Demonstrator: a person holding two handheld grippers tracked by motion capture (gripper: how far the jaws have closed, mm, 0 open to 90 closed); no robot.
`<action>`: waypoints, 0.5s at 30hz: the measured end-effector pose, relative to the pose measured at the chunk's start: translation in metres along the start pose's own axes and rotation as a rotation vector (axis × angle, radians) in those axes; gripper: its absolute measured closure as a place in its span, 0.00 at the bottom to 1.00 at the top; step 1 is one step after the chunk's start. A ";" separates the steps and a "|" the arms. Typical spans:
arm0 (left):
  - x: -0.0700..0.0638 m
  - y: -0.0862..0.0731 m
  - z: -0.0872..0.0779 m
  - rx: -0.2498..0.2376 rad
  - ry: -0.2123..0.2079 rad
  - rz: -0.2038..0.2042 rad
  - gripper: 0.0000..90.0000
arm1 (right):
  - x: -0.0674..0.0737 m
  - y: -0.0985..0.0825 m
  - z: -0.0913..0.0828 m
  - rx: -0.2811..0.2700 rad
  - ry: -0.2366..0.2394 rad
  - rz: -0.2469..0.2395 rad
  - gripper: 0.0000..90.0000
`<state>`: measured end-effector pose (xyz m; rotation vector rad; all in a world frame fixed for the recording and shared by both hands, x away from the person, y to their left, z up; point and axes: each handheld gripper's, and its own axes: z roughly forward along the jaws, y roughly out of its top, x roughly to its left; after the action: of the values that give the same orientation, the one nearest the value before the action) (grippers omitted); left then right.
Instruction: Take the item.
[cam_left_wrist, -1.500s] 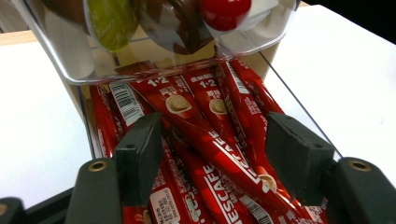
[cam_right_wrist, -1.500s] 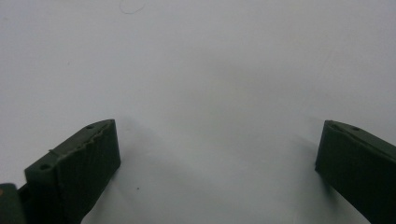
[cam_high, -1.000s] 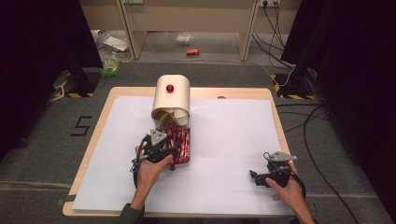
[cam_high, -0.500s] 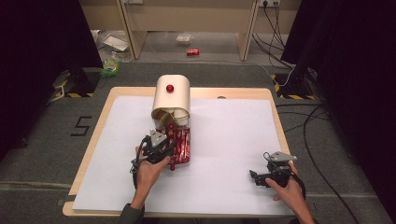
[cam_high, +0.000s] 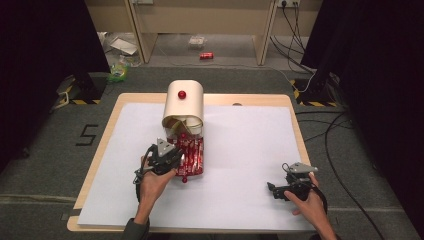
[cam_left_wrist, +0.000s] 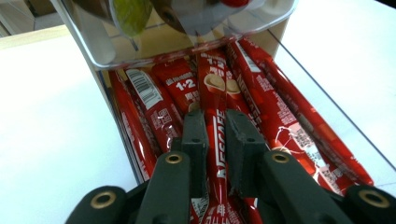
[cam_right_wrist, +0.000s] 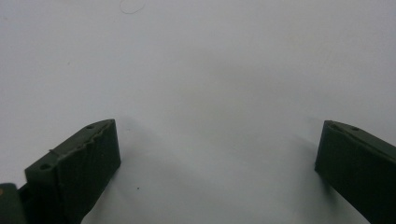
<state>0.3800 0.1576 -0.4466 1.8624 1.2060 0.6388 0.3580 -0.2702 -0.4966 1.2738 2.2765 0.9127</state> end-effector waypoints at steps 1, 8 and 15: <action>-0.001 -0.001 0.002 0.006 0.003 0.005 0.85 | 0.000 0.000 0.000 -0.001 0.000 0.000 0.01; -0.006 -0.003 0.006 0.000 0.017 0.038 0.86 | 0.000 0.000 0.000 0.001 0.002 0.005 0.01; -0.007 -0.003 0.001 0.005 0.010 0.053 0.88 | 0.000 0.000 0.000 0.001 0.000 0.001 0.01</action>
<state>0.3764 0.1519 -0.4492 1.9030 1.1695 0.6755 0.3581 -0.2702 -0.4966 1.2753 2.2767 0.9126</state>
